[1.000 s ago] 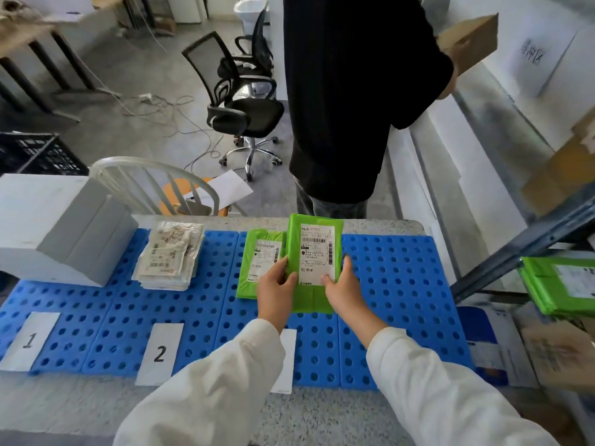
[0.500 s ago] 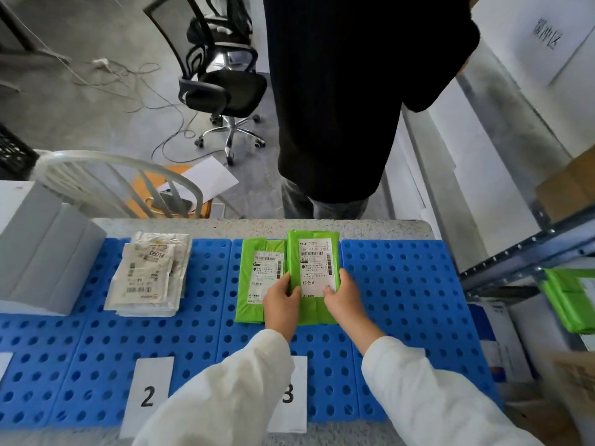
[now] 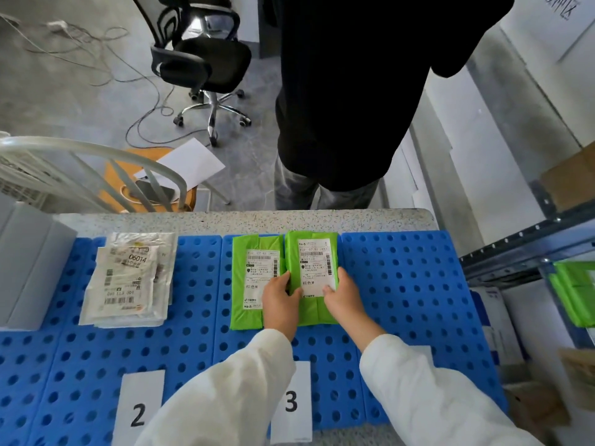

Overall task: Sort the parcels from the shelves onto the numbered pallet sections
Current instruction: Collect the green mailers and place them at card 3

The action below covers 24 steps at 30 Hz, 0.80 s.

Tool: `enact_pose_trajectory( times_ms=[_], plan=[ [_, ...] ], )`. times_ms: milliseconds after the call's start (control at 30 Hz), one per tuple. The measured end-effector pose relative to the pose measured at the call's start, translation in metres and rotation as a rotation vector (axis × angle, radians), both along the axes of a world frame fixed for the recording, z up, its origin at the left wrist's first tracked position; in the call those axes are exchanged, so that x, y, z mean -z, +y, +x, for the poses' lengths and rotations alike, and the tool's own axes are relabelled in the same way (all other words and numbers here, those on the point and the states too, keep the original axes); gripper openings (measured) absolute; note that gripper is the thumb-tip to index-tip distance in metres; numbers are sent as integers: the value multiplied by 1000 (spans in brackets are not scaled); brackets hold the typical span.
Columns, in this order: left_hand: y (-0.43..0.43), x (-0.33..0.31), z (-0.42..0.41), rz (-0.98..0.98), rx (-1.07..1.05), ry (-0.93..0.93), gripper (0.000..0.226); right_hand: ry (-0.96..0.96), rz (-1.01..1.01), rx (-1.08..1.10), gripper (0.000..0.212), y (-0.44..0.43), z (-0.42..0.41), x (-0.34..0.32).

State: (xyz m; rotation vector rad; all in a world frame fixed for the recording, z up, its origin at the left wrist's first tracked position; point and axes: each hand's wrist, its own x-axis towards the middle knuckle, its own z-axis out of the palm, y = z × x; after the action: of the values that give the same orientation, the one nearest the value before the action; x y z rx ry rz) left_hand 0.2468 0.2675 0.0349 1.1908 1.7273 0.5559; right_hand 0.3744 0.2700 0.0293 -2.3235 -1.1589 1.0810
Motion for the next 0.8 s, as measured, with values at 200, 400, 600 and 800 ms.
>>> enact_pose_trajectory(
  times_ms=[200,400,600,800],
  plan=[
    [5,-1,-8,32,13,-22,71,6,-32,-77,66,3,-11,6],
    [8,-8,-9,64,98,35,61,-68,-127,-179,80,2,0,-2],
    [22,-41,-3,323,291,136,33,-113,-45,-313,66,3,31,-47],
    [50,-90,49,624,781,410,40,-325,67,-266,55,-5,84,-114]
  ],
)
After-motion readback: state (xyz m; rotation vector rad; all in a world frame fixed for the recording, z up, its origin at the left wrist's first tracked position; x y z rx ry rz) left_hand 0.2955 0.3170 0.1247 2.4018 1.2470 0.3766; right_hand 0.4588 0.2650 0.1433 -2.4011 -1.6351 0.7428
